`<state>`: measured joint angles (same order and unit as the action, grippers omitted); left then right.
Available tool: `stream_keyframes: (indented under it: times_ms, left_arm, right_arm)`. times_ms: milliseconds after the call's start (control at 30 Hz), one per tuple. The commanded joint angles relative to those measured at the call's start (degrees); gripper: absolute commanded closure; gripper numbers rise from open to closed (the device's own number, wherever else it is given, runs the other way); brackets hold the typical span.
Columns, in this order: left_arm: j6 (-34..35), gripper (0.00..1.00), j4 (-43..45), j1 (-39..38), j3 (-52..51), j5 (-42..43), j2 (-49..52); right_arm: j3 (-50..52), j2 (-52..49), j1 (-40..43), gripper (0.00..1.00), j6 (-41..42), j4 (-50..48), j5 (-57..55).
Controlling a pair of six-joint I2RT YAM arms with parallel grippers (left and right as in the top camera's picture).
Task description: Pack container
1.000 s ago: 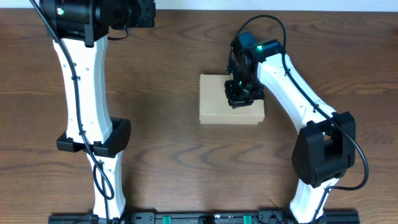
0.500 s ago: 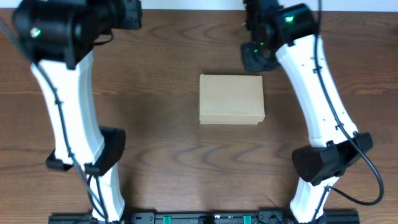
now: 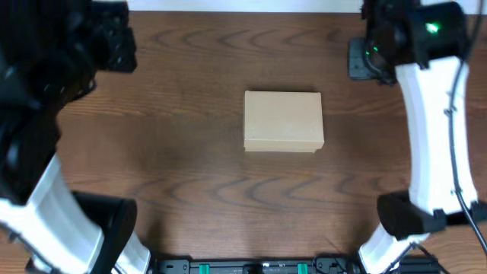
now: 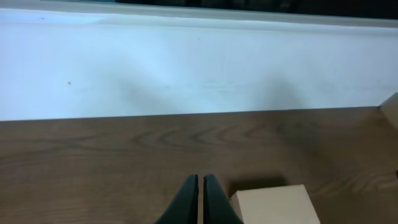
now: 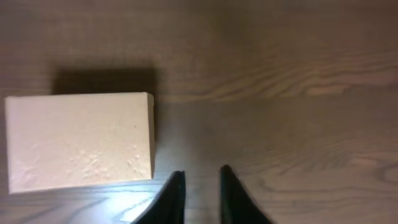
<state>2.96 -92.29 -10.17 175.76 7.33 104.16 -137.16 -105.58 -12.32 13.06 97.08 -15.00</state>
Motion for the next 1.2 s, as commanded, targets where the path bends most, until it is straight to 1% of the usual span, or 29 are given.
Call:
stream_keyframes:
  times_ms: [0, 33, 200, 367, 533, 700, 933, 1167]
  left_arm:
    - [-0.20, 0.94, -4.50, 0.00, -8.15, -1.49, -5.35]
    - [-0.20, 0.94, -4.50, 0.00, -12.81, -2.34, -7.87]
    - [0.76, 0.94, -4.50, -0.09, -36.00, -3.52, -20.59]
    - [3.98, 0.94, -4.50, -0.09, -52.72, -4.63, -33.38]
    - [5.88, 0.94, -4.50, -0.09, -61.61, -8.41, -44.98]
    - [7.87, 0.94, -4.48, -0.09, -68.98, -9.20, -51.76]
    - [8.46, 0.94, -4.33, -0.09, -82.23, -9.20, -53.68]
    - [8.28, 0.94, -3.82, -0.09, -90.92, -8.48, -53.88]
  right_arm:
    - [-0.44, 6.47, 0.31, 0.72, -0.52, 0.24, -1.07]
    - [-0.09, 7.61, 0.31, 0.69, -0.52, 0.24, -1.07]
    - [3.67, 12.94, 0.35, 0.69, -0.50, 0.24, -1.07]
    - [10.64, 17.79, 0.35, 0.69, -0.04, 0.24, -0.96]
    - [19.02, 22.21, 0.35, 0.71, 0.26, 0.22, 2.14]
    - [28.61, 25.57, 0.35, 0.73, 2.47, 0.20, 2.82]
    - [43.50, 30.99, 0.35, 0.73, 5.44, -1.33, 2.80]
    - [55.21, 37.59, 0.33, 0.72, 7.54, -4.39, 3.26]
